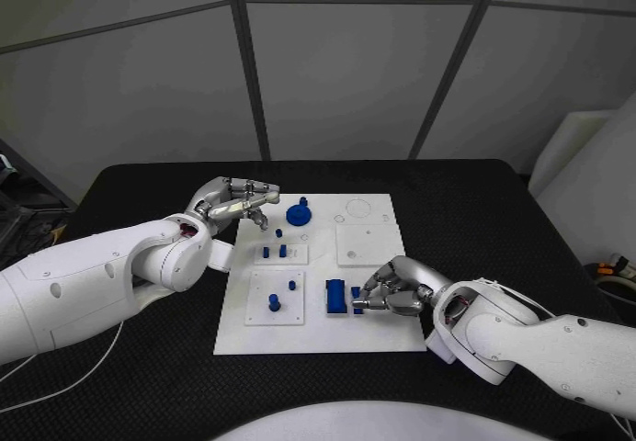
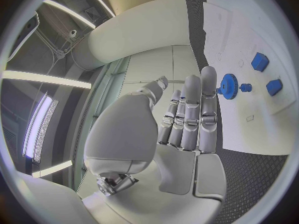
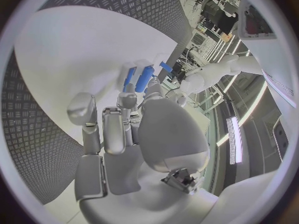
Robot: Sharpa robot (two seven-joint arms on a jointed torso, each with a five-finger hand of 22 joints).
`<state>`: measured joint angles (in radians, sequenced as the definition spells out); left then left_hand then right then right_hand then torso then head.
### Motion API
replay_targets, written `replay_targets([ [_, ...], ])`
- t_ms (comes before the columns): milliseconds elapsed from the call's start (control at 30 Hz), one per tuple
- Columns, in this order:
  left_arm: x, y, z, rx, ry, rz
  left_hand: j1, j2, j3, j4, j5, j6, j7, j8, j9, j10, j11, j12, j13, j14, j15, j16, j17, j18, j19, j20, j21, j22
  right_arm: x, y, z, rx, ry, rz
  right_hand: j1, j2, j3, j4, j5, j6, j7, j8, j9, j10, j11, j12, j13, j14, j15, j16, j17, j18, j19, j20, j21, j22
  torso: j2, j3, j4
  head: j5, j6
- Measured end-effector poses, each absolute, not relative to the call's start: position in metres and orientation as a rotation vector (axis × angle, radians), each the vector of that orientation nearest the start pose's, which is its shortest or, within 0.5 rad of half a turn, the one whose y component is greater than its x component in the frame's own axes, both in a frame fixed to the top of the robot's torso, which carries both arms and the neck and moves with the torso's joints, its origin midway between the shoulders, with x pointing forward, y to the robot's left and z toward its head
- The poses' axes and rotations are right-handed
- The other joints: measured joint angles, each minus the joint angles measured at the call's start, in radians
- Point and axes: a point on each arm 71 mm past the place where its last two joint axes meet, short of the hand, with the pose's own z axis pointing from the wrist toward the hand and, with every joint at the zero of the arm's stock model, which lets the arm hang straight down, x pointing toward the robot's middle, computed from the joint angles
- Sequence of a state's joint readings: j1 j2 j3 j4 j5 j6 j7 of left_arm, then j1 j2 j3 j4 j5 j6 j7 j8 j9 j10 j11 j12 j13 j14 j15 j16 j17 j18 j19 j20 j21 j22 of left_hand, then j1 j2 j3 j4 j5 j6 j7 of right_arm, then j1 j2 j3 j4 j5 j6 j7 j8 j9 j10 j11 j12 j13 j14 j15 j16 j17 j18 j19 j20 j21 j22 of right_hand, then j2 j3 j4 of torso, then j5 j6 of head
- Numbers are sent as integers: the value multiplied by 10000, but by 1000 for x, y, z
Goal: Assemble the parts on the task board
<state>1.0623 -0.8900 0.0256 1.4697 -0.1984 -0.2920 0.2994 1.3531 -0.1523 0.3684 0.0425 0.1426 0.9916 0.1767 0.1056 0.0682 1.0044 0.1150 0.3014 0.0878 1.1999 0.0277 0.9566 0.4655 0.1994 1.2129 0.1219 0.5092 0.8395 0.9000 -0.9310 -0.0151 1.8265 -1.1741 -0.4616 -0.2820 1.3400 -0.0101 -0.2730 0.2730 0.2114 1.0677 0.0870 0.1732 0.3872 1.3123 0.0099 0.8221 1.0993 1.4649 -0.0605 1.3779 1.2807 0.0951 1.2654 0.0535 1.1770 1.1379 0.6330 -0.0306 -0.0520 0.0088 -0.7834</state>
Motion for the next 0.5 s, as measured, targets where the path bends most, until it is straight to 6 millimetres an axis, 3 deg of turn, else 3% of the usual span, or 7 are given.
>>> replay_targets([
  [67,479,247,-228,-10790,15438,-13650,0,0,0,0,0,0,0,0,0,0,0,0,0,0,0,0,0,-1,0,0,-37,0,373,-177,-272,3920,19382,8895,463,68,129,-135,293,-180,111,-108,-41,-508,78,-1034,-745,14,93,-596,-684,238,-471,74,-725,-720,-7,-2,1,-12,50],
  [167,480,246,-228,-10845,15390,-13675,0,0,0,0,0,0,0,0,0,0,0,26,0,0,0,0,-13,0,0,0,-37,-13,389,-189,-269,4740,18841,9658,1207,166,186,-449,437,-476,287,-265,-113,-1394,250,-2638,-2022,-717,279,-2964,-3229,704,-2000,225,-3105,-2983,-33,-11,1,-29,159],
  [267,481,246,-228,-10958,15276,-13672,1,1,0,0,0,0,0,14,0,0,0,86,-9,-223,39,0,-78,0,-3,2,-114,-42,407,-202,-264,5724,18195,10280,1761,362,295,-608,375,-661,472,-378,-193,-2019,418,-3456,-2857,-1678,445,-5691,-5772,766,-2606,362,-4328,-3948,-84,-34,1,-47,316],
  [400,484,247,-230,-11177,15037,-13619,92,92,0,0,0,-1,0,42,0,-57,56,161,-33,-657,84,-20,-209,-1,-316,72,-311,-83,436,-218,-257,6961,17218,10852,2364,652,324,-692,236,-787,598,-470,-415,-2449,673,-4740,-4403,-2196,708,-7817,-6991,764,-2970,655,-5596,-4840,-196,-89,15,-81,549],
  [433,486,247,-230,-11233,14962,-13590,92,92,0,0,0,-1,0,42,0,-72,72,182,-48,-952,110,-152,-319,-283,-548,91,-434,-130,442,-221,-256,7200,16994,10951,2455,743,324,-692,236,-787,598,-536,-503,-2501,725,-5088,-4845,-2390,761,-8302,-7238,764,-3111,721,-5895,-5045,-241,-110,19,-87,633],
  [467,487,248,-231,-11294,14874,-13554,92,92,0,0,0,-1,0,66,0,-72,72,229,-60,-1284,141,-359,-465,-771,-824,127,-597,-194,450,-223,-254,7418,16760,11045,2588,785,328,-689,236,-779,630,-605,-616,-2472,752,-5420,-5322,-2655,844,-8859,-7533,765,-3319,800,-6245,-5276,-277,-129,20,-91,697],
  [500,490,250,-232,-11392,14740,-13496,116,116,0,0,0,-22,21,100,1,-93,93,260,-72,-1668,185,-659,-661,-757,-1156,162,-799,-278,459,-226,-252,7680,16449,11158,2674,845,331,-631,236,-752,719,-680,-725,-2399,824,-5690,-5745,-2941,956,-9382,-7824,764,-3524,900,-6579,-5490,-313,-149,20,-95,768],
])
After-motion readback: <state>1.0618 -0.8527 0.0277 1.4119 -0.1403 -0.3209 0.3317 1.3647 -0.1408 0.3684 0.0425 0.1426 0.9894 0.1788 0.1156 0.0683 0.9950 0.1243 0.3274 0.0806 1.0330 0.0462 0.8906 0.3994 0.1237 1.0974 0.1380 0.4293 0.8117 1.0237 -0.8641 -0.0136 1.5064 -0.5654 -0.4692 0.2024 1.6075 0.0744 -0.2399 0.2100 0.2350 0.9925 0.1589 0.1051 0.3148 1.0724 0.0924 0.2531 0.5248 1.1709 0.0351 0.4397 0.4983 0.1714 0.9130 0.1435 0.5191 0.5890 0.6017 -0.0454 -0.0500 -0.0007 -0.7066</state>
